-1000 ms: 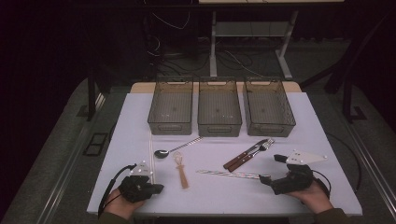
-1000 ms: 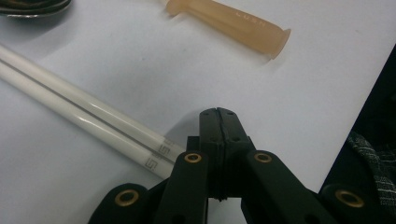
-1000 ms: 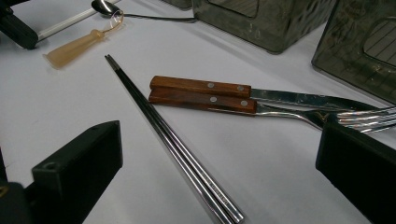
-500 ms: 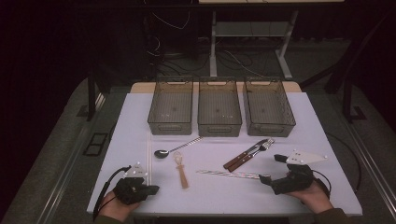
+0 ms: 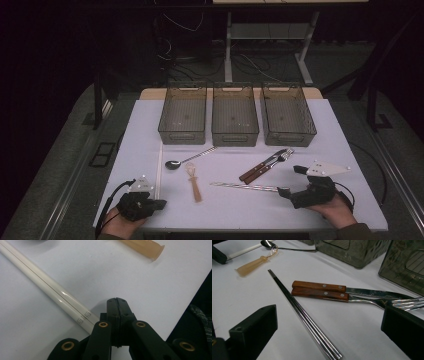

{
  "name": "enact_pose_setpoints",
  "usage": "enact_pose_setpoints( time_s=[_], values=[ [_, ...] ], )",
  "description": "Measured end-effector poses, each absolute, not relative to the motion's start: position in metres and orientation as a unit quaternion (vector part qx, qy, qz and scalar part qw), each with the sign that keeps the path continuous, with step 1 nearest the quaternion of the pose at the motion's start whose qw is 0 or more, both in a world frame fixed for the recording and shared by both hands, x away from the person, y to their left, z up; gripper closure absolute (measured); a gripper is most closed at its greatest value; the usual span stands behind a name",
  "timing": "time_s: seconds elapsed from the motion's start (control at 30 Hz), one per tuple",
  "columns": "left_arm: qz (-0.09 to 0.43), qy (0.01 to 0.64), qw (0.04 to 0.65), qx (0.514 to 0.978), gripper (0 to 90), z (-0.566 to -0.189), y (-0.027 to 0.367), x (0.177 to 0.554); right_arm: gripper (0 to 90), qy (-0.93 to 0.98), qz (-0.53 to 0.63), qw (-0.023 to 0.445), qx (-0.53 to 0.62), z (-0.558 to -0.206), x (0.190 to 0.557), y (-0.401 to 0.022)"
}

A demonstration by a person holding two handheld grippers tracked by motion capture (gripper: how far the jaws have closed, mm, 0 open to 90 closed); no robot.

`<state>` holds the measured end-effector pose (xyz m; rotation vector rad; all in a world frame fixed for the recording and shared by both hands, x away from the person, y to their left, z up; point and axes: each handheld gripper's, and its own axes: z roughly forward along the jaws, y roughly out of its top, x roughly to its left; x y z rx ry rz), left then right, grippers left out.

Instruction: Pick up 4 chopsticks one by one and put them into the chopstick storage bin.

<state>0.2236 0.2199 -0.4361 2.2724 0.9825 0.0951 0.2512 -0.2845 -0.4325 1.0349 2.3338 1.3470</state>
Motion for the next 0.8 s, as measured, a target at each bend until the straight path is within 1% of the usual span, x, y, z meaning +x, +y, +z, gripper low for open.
enact_pose_setpoints(
  time_s=[0.8],
  values=[
    [0.047, 0.392, 0.326, 0.859, 89.4, -0.436, 0.235, 0.216, 0.8, 0.802, 0.463, 0.128, 0.356, -0.432, 0.251, -0.285]
  ],
)
